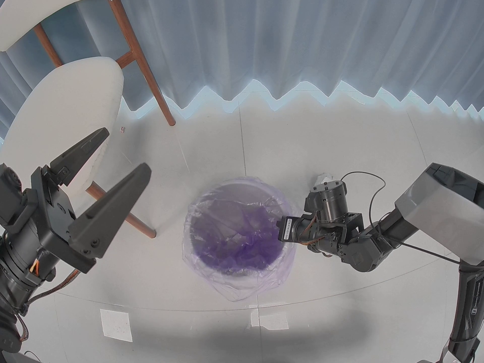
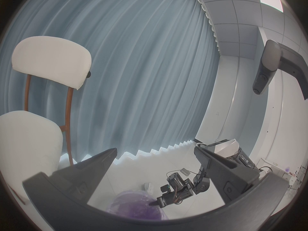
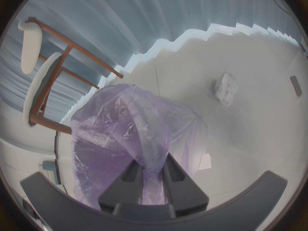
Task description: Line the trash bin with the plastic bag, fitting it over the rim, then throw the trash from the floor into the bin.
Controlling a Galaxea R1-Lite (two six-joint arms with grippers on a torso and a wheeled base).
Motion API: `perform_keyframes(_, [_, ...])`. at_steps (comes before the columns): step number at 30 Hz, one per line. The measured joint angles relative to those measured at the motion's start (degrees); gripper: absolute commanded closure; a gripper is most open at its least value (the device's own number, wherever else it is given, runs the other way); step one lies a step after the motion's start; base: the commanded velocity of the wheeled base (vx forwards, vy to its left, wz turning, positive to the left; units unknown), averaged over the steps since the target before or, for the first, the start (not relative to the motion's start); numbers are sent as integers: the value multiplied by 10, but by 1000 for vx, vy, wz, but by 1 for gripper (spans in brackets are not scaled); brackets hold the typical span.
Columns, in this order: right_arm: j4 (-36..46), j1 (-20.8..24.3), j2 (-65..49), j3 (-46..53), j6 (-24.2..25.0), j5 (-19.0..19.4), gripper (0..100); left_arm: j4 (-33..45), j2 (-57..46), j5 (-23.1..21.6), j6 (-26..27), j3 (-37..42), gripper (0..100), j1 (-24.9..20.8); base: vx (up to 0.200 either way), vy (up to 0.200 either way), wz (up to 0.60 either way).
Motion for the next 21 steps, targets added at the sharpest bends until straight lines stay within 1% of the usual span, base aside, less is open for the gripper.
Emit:
perform_keyframes(9, [-2,-27,-10,-49,26,-10,100,0,-1,0,1,1,0,0,0,0,0])
perform_keyframes(17, [-3,-50,9,-74,31,-10,100,0,-1,0,13,5,0,-1,0,0,0])
perform_keyframes(21, [-21,-55,26,-81,30,-10,100,0,0,-1,14,6,0,-1,0,0,0])
